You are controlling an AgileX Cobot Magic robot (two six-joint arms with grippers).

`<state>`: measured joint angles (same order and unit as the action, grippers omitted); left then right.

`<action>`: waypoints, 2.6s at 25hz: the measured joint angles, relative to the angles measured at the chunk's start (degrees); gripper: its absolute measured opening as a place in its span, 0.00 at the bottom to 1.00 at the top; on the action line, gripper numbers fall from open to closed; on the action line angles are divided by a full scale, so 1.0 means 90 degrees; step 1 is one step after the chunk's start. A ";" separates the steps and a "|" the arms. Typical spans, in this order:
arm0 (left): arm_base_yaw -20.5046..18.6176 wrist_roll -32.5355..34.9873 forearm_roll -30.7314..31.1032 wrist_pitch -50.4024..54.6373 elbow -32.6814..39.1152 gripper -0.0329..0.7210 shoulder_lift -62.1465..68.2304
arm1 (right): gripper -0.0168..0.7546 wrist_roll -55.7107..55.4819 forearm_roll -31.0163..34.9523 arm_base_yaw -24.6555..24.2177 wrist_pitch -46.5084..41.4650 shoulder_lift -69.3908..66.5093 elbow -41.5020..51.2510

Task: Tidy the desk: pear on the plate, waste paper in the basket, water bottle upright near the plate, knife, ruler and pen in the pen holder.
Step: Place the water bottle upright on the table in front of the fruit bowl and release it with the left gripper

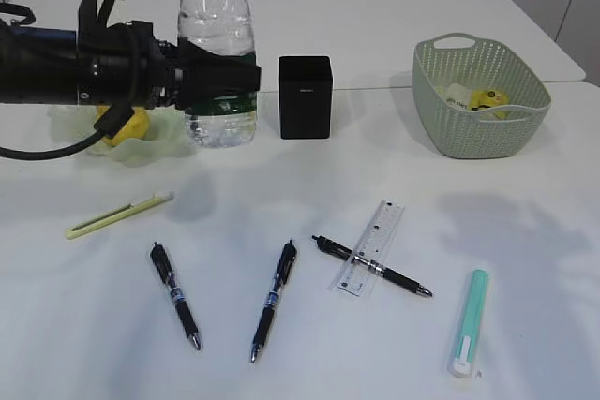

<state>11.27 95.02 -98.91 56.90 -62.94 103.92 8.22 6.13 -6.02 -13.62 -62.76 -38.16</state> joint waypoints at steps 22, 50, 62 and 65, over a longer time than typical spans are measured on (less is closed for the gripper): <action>-0.0010 0.0249 -0.0102 -0.6090 0.0037 0.55 -0.1151 | 0.78 0.0000 0.0140 0.0000 0.0033 0.0000 0.0000; -0.0010 -0.0701 0.0455 -0.8383 0.1123 0.55 -0.1754 | 0.79 0.0000 0.0196 0.0000 0.0045 0.0000 0.0000; -0.0010 -0.1920 0.1796 -0.8699 0.1123 0.55 -0.1514 | 0.79 0.0000 0.0196 0.0000 0.0045 0.0000 0.0014; -0.0010 -0.1923 0.1617 -0.8699 0.1123 0.55 -0.1514 | 0.79 0.0000 0.0196 0.0000 0.0045 0.0000 0.0014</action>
<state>11.18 77.72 -84.36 -21.39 -52.84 90.29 8.22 7.90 -6.02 -13.21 -62.76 -38.03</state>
